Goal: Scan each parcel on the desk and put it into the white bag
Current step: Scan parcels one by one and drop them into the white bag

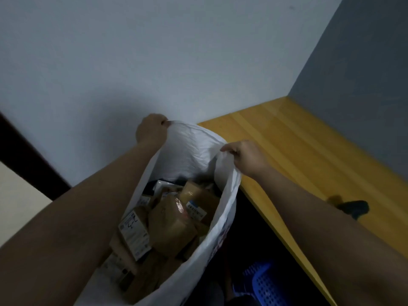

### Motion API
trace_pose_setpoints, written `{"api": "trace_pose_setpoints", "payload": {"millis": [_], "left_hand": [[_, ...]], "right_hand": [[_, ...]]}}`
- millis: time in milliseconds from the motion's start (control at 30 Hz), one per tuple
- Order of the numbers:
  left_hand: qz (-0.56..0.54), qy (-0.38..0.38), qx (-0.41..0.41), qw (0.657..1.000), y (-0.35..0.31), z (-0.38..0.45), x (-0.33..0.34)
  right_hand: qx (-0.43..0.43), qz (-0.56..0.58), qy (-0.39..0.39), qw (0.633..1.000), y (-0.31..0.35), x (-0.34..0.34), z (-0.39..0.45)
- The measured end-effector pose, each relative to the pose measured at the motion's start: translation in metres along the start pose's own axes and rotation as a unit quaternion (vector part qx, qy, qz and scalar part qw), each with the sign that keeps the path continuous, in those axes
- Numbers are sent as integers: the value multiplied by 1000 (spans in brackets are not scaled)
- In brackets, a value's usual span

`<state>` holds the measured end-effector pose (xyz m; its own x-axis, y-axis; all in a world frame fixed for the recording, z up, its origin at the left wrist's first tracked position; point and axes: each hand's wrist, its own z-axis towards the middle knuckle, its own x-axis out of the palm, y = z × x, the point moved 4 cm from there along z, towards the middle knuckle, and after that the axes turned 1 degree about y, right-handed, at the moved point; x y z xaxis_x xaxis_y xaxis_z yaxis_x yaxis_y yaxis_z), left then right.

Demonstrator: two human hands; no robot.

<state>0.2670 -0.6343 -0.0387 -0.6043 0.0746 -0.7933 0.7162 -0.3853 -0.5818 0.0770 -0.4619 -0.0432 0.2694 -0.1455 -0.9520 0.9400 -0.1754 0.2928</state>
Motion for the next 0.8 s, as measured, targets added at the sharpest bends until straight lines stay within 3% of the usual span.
{"api": "trace_pose_setpoints", "payload": {"millis": [200, 333, 633, 733, 800], "left_hand": [[-101, 86, -75, 988, 2, 5, -19], [-77, 206, -71, 973, 12, -22, -11], [-141, 281, -103, 944, 18, -70, -12], [-135, 318, -104, 933, 20, -94, -9], [-131, 328, -101, 930, 25, -103, -8]], "right_hand": [[214, 94, -53, 971, -5, -35, -30], [291, 104, 17, 951, -8, -20, -48], [261, 51, 98, 959, 36, -2, -76], [213, -34, 152, 964, 53, 2, -99], [151, -107, 136, 973, 62, 3, -115]]}}
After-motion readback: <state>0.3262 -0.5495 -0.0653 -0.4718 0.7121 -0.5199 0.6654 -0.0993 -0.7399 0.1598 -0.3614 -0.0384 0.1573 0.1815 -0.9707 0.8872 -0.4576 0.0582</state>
